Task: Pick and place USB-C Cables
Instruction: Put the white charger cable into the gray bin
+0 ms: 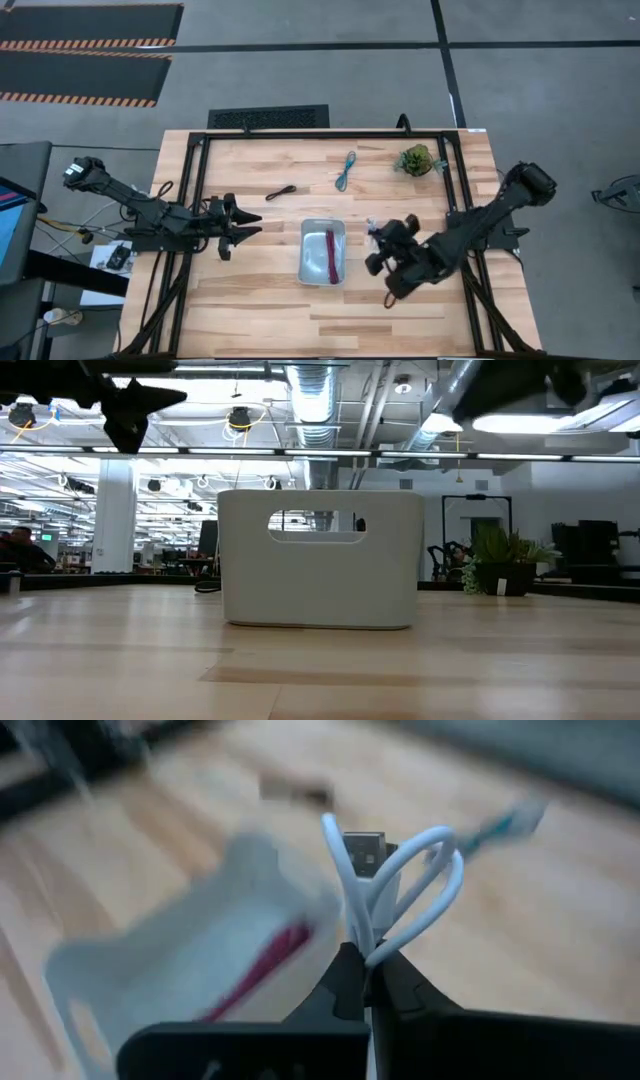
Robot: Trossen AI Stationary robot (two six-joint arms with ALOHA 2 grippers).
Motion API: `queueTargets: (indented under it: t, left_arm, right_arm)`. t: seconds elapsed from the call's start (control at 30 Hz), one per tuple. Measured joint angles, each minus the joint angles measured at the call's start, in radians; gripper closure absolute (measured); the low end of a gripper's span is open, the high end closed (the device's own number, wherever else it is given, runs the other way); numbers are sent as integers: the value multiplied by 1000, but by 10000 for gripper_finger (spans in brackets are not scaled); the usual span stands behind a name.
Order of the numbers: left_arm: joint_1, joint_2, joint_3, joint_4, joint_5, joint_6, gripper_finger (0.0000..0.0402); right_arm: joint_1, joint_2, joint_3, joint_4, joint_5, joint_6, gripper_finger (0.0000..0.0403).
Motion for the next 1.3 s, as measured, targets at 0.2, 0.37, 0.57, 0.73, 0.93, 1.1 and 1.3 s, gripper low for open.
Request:
queueTargets:
  t: [0.2,0.37,0.57,0.73,0.93,1.1,1.3]
  left_arm:
    - [0,0,0,84,0,125,251]
    - [0,0,0,86,0,175,251]
    - [0,0,0,88,-13,208,251]
    - [0,0,0,89,-20,216,251]
    - [0,0,0,88,-2,207,251]
    - [0,0,0,85,8,198,251]
    - [0,0,0,83,7,207,251]
  right_arm:
    - [62,-13,0,7,245,-28,402]
    - [75,-3,0,34,282,-58,402]
    - [7,-22,0,365,57,-427,402]
    - [-100,47,0,843,-287,-948,402]
    - [-240,32,-2,986,-492,-1152,402]
    - [-283,-123,-149,1066,-492,-1193,402]
    - [-295,-320,-492,1430,-456,-1166,402]
